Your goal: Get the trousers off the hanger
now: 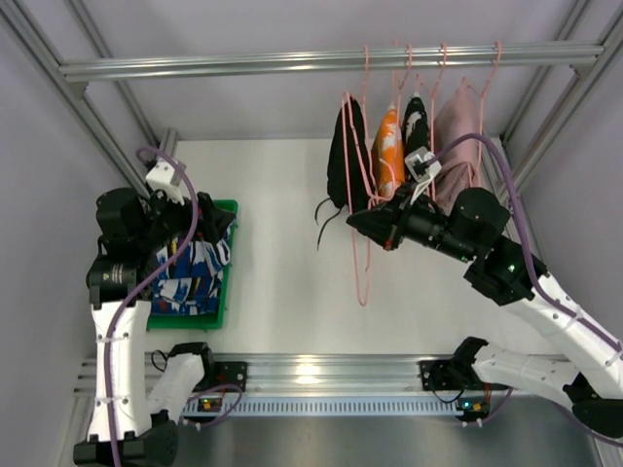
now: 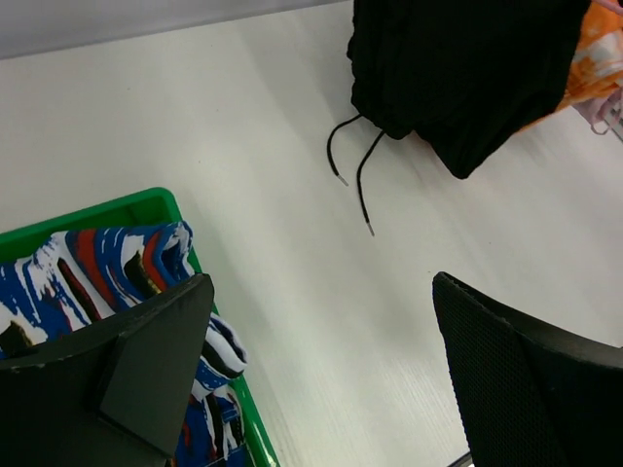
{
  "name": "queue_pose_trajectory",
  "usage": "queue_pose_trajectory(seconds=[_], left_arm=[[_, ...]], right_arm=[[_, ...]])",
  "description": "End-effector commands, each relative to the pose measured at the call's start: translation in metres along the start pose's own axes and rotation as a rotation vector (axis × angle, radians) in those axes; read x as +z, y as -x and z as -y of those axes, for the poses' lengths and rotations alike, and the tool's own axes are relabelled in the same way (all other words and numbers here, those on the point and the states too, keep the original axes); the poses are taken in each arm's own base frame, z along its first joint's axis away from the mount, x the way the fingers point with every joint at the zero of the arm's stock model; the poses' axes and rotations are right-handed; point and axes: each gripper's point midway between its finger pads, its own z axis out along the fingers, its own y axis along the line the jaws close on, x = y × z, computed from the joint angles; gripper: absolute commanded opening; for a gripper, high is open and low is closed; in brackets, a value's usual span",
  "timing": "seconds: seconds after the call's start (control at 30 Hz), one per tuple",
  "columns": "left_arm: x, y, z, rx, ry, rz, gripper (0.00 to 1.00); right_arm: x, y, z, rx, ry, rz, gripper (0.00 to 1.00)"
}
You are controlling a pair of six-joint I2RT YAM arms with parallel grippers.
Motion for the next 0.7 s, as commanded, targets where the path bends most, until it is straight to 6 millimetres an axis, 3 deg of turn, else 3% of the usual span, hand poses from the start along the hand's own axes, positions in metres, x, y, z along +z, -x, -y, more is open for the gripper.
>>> queue_pose_trajectory(seconds=[0.0,0.17,0.4,0.53,0.67], left_arm=[[0.0,0.01,0.015,0.092,-0.102,0.048,0.99],[-0.002,0.028,0.022,0.132,-0.137,0.072,0.98],[-0.011,0.068,0.043,0.18,-0.219,0.14,0.97],[-0.017,0.087,0.055,0.194,-0.261,0.171,0.97],[-0.014,0.098,0.061,0.187,-0.291,0.174,0.96]], right_arm=[[-0.012,-0.002,0.005,-0.007,-0.01,-0.009,0.0],[0.003,0.001,0.013,0.1,-0.041,0.004,0.0],[0.057,0.009,0.006,0.33,-0.039,-0.042,0.0],[0.082,0.023,-0.002,0.338,-0.046,-0.016,0.0],[0.113,0.054,0.0,0.327,-0.065,0.035,0.0]])
